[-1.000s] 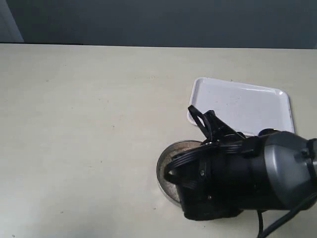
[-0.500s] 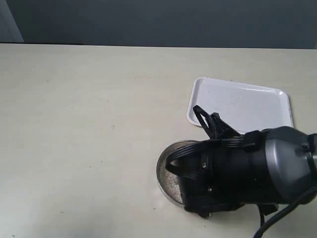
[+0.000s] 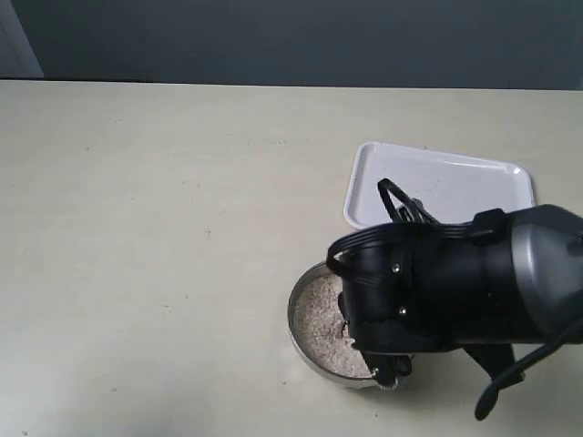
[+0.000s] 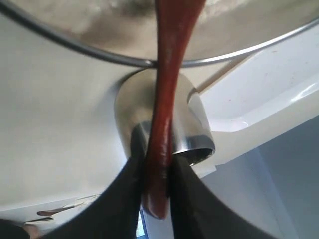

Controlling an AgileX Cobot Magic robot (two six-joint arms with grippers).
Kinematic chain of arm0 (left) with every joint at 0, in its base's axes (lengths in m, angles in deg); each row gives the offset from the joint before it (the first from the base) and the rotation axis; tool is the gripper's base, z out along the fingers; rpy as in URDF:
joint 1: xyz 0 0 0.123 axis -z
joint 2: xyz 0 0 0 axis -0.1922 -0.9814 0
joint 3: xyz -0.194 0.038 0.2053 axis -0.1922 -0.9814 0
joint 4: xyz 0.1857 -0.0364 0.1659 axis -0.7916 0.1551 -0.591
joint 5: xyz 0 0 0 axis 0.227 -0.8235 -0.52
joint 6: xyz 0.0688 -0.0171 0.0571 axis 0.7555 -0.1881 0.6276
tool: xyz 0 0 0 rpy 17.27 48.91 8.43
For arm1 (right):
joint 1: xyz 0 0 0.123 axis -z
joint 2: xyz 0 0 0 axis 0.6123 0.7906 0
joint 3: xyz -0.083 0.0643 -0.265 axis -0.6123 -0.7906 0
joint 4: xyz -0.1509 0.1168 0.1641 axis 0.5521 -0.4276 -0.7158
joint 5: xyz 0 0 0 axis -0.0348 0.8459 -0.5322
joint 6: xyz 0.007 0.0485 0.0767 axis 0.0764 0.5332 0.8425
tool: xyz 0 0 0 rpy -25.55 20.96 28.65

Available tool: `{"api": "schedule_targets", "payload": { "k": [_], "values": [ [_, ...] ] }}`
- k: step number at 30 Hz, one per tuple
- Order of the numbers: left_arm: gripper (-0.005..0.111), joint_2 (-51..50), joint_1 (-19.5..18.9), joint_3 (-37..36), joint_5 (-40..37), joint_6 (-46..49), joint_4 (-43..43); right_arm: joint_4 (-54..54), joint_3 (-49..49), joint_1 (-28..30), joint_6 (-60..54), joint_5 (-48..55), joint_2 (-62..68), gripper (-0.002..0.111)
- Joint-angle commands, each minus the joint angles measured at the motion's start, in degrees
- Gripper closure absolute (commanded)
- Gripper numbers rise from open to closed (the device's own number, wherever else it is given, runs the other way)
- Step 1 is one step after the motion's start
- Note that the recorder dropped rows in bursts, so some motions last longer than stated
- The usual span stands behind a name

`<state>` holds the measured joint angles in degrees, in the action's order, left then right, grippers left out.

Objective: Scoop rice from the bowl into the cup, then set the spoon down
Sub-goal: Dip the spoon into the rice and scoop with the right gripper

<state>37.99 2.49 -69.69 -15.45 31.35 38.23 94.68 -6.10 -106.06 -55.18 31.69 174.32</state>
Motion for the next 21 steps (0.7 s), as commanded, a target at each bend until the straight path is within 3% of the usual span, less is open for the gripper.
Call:
{"api": "schedule_targets", "payload": {
  "k": [1,21],
  "values": [
    [0.106,0.31,0.30,0.16,0.19,-0.29,0.16,-1.49,0.26,0.30,-1.31,0.35,-1.02,0.109],
    [0.106,0.31,0.30,0.16,0.19,-0.29,0.16,0.32,0.26,0.30,-2.95,0.35,-1.02,0.109]
  ]
}}
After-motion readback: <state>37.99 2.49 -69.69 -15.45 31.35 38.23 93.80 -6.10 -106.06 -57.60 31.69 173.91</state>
